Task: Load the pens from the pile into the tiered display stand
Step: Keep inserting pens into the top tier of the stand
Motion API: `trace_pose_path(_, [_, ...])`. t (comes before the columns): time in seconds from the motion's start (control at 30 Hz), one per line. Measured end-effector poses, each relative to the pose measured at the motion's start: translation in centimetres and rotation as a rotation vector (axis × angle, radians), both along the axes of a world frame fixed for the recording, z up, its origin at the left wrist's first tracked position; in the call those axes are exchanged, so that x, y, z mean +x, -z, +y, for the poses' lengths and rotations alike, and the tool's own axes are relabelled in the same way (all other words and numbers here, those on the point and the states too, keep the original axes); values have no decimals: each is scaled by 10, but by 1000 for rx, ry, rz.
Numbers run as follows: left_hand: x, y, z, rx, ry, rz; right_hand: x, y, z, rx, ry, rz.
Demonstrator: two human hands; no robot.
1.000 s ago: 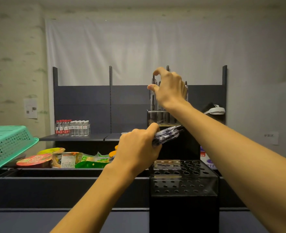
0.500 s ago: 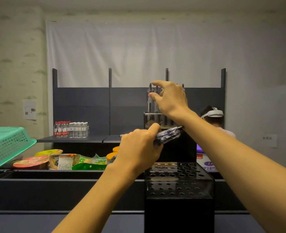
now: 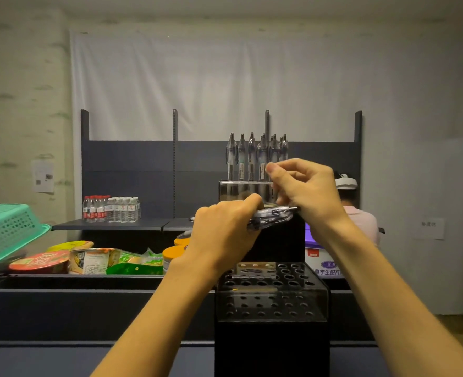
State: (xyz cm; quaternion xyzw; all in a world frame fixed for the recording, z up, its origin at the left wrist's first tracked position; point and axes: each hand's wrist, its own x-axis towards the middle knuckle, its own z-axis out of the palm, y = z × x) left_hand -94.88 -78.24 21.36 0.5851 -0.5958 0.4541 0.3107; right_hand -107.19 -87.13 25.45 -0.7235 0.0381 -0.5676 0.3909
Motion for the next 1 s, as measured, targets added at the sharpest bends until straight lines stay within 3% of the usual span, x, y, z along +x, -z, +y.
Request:
trace_pose_path(0.13, [-3, -5, 3, 18, -3, 65, -9, 13, 6, 82, -47, -67])
trace_pose_path(0.37, [-1, 7, 7, 56, 25, 206, -17, 32, 19, 16, -72, -52])
trace_pose_path(0.6, [3, 20, -3, 1, 60, 249, -13, 39, 7, -90, -128, 169])
trace_pose_path(1.0, [-1, 18, 1, 100, 94, 283, -13, 42, -1, -147, -150, 197])
